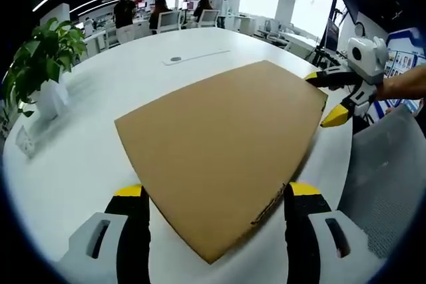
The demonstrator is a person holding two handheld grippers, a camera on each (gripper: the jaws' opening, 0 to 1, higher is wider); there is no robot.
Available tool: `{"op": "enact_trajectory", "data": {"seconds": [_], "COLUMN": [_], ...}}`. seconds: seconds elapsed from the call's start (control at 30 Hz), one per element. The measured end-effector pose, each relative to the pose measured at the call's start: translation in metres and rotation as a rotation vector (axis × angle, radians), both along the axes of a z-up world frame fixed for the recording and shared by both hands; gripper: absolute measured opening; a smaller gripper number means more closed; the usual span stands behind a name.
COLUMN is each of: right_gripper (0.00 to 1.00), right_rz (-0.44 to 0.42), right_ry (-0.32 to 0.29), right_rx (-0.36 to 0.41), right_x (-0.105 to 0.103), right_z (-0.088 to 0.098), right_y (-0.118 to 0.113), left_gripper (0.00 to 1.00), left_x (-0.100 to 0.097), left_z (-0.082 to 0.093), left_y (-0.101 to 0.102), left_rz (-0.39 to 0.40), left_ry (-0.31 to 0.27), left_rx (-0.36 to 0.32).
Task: Operate the shoe box by opening the lid, removing the specified soft item, and placing it in the target area until the item is outside and the box remains undamaged.
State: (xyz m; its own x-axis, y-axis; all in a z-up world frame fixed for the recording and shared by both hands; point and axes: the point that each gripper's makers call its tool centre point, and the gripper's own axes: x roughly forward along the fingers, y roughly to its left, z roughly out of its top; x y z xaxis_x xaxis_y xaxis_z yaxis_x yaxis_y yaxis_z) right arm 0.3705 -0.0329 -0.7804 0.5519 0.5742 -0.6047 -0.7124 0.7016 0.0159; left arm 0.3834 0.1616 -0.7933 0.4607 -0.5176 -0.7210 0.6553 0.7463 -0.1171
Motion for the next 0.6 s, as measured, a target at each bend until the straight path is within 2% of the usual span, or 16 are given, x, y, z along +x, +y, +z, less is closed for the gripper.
{"op": "enact_trajectory", "data": {"seconds": [0.3,0.6], "right_gripper": [0.64,0.60], "right_rz": [0.034,0.030], "right_ry": [-0.006,-0.006], "right_rx": [-0.003,0.001], "right_x": [-0.013,-0.012], "right_z": [0.000,0.001], "right_y": [0.009,0.008], "left_gripper": [0.86,0.86], "left_x": [-0.010,-0.013], "left_z": [0.001,0.001], "left_y": [0.010,0.010], "left_rz": [-0.020,-0.012], "left_ry": [0.004,0.008], "left_rx": [0.007,0.013]}}
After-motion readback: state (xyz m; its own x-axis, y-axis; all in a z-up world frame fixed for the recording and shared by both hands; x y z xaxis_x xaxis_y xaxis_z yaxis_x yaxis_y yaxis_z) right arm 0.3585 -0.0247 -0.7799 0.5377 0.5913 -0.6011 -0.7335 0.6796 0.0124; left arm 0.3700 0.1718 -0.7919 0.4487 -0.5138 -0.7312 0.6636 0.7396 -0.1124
